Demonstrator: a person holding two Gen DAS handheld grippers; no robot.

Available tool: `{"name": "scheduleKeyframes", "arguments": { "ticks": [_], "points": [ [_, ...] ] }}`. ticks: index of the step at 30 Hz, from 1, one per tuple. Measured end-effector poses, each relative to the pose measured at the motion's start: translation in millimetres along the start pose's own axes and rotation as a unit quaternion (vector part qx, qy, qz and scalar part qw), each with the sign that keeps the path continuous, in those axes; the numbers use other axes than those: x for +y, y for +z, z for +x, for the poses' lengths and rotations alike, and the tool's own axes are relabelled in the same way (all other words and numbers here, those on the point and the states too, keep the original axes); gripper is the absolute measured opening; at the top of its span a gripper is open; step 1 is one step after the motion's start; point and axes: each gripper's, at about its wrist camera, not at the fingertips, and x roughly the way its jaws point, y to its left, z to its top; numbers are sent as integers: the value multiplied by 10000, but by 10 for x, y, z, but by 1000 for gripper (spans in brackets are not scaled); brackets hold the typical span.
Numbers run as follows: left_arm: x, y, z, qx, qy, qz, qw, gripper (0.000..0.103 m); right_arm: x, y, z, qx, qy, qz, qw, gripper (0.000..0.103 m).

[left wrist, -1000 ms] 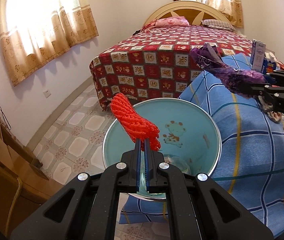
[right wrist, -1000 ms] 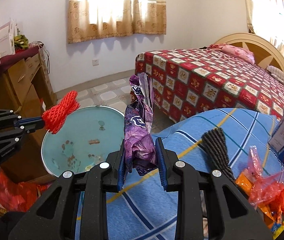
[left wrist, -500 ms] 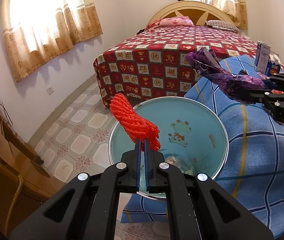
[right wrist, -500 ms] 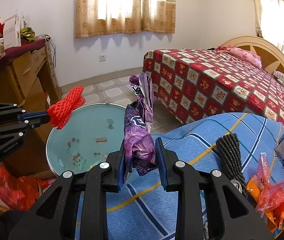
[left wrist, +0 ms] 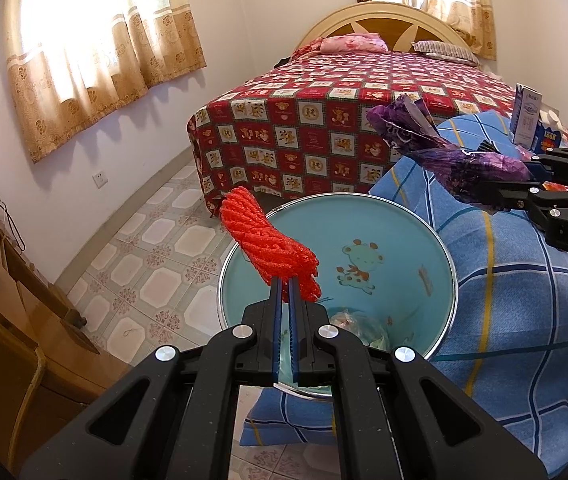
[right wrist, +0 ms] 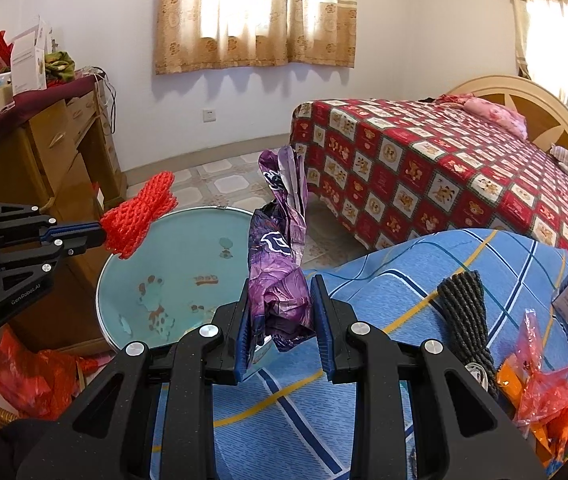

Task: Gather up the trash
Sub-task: 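Carry the red net and purple wrapper over the bin and release both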

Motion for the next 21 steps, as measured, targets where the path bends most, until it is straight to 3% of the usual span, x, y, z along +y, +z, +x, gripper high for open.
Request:
{"name": "scheduleKeyframes", "arguments": {
  "ticks": [15, 16, 19, 21],
  "points": [
    [5, 2, -6, -9, -14, -37, 10000, 3, 122, 9, 16, -7, 127, -90, 9999, 29],
    [2, 1, 1, -10, -11, -42, 10000, 4, 130, 10, 21, -4, 164, -108, 9998, 31],
    [3, -6, -3, -9, -51, -68, 10000, 8, 175, 2, 32, -27, 285, -181, 9994, 51],
    [-12, -11, -18, -29, -21, -71, 10000, 23, 184, -2, 54, 7, 300, -159, 9994, 51]
  ]
}}
